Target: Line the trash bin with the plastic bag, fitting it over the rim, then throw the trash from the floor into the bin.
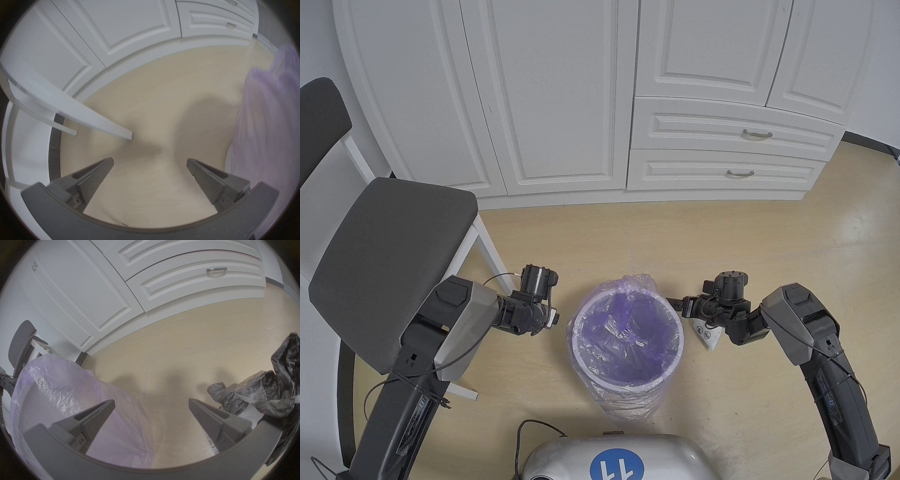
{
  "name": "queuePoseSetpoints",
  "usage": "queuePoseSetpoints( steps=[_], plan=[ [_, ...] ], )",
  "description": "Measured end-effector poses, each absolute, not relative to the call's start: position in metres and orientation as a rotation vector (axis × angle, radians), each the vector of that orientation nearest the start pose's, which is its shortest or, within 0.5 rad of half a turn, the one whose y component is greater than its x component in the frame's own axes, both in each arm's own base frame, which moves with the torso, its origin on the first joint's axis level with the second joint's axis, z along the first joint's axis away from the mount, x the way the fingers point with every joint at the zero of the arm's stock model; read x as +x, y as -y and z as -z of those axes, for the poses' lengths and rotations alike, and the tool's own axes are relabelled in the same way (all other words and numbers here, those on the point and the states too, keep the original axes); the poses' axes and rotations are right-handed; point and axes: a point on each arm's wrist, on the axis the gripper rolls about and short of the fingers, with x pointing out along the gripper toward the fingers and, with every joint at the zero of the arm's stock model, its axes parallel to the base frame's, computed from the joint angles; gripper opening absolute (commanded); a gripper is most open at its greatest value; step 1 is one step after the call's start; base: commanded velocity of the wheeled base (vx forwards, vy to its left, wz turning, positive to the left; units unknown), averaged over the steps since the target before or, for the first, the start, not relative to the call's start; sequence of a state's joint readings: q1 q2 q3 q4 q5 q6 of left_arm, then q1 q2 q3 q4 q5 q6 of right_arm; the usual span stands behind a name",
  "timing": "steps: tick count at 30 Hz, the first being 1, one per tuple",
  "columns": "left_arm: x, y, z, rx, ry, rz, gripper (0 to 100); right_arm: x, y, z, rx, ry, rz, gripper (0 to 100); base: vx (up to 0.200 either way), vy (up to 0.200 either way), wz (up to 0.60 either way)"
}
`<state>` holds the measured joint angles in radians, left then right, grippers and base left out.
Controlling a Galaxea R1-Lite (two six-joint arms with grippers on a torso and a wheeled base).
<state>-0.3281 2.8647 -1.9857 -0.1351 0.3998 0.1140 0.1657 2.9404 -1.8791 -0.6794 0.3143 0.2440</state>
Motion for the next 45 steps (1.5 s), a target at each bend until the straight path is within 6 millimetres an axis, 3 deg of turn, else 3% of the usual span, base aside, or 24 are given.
queuePoseSetpoints(
  steps=[7,12,20,34,40,45],
  plan=[
    [0.5,0.164,0.024,0.338,-0.579,-0.028,100,0.531,-0.096,0.094,0.266,-0.441,-0.424,100,0.0,0.0,0.0],
    [0.482,0.165,-0.005,0.314,-0.527,0.009,100,0.531,-0.096,0.093,0.266,-0.441,-0.425,100,0.0,0.0,0.0],
    [0.451,0.179,-0.057,0.226,-0.307,0.112,100,0.535,-0.097,0.09,0.281,-0.425,-0.421,100,0.0,0.0,0.0],
    [0.412,0.204,-0.107,0.194,-0.199,0.186,100,0.542,-0.097,0.093,0.323,-0.416,-0.332,100,0.0,0.0,0.0],
    [0.387,0.209,-0.127,0.143,-0.093,0.215,100,0.545,-0.095,0.079,0.58,-0.438,-0.28,100,0.0,0.0,0.0],
    [0.354,0.207,-0.139,0.097,-0.004,0.244,100,0.549,-0.083,0.059,0.717,-0.427,-0.223,100,0.0,0.0,0.0]
  ],
)
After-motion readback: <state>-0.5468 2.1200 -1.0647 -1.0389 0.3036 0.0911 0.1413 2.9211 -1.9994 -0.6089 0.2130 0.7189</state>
